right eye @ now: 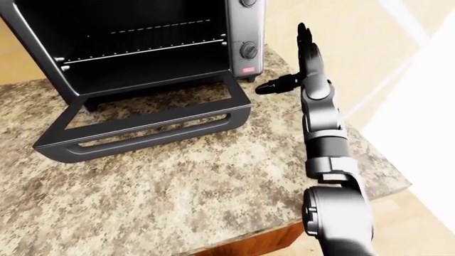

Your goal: Close the toaster oven door.

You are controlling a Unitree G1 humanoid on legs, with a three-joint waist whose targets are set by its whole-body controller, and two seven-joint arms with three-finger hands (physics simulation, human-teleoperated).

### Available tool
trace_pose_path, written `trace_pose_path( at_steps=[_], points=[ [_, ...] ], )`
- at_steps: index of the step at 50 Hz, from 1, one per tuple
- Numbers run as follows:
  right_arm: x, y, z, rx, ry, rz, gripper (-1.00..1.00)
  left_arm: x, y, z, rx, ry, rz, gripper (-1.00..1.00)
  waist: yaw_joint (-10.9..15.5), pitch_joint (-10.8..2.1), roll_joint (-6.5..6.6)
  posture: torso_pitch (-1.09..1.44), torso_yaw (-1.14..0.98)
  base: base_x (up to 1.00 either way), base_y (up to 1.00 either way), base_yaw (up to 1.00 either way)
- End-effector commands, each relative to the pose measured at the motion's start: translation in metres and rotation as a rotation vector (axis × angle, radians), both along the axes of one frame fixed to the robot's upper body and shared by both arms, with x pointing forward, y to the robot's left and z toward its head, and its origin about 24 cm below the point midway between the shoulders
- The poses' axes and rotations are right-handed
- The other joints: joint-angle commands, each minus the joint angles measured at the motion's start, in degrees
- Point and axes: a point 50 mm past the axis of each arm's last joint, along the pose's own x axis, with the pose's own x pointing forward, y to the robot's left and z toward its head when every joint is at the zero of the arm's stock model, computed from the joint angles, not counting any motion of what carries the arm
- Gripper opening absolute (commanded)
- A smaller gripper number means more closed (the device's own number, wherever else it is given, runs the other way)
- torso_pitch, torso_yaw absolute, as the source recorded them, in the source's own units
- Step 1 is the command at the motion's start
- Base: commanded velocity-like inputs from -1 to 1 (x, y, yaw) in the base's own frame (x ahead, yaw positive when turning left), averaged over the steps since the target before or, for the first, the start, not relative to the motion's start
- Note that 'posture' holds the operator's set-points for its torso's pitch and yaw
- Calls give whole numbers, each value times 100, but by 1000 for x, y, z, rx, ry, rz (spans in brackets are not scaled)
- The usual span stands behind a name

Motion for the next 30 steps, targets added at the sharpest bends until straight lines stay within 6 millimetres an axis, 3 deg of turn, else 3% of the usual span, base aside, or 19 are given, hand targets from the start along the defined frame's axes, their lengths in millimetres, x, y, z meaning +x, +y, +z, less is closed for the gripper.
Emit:
trace_pose_path(
  at_steps=[1, 10, 30],
  points=[
    [-1, 4, 27, -26, -107, 15, 100, -6, -2, 14, 44, -70, 9, 100, -5, -142, 18, 0, 0, 0, 0, 0],
    [9, 14, 13, -56, -66, 29, 100, -7, -2, 15, 46, -74, 8, 100, -15, -151, 40, 0, 0, 0, 0, 0],
    [15, 31, 7, -85, -60, 61, 100, -8, -1, 16, 46, -76, 10, 100, -19, -149, 64, 0, 0, 0, 0, 0]
  ],
)
